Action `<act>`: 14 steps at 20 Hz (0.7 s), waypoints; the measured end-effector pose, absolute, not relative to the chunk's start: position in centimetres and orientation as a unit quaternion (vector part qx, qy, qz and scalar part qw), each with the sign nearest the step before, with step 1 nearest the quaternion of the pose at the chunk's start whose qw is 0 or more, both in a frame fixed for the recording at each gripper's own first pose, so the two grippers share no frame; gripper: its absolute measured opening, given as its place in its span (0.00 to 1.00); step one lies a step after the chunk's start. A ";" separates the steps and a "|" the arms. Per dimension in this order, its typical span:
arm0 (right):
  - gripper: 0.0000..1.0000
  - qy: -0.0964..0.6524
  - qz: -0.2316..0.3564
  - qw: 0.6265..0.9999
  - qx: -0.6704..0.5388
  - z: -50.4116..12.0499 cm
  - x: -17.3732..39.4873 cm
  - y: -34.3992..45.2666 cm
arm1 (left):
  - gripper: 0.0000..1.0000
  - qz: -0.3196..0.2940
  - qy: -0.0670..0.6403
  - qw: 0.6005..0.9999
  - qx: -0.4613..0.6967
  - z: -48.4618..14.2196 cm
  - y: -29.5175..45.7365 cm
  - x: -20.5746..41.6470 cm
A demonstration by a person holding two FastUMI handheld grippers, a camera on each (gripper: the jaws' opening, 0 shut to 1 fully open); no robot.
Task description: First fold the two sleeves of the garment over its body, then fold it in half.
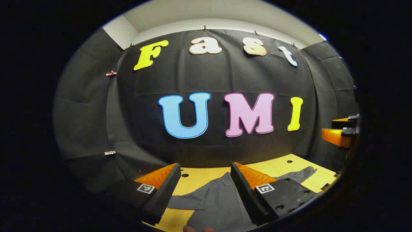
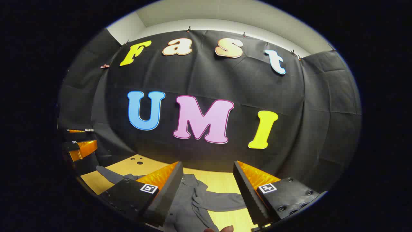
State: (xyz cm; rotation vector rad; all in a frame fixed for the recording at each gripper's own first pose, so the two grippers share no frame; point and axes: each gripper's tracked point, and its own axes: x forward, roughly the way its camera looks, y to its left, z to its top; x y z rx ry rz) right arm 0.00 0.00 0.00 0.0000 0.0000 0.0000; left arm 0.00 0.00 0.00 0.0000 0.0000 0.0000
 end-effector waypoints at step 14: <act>0.97 0.000 0.002 1.000 -0.002 -0.1 1.2 -1.5 | 0.98 -0.002 0.003 1.000 -0.001 -0.1 -2.0 1.6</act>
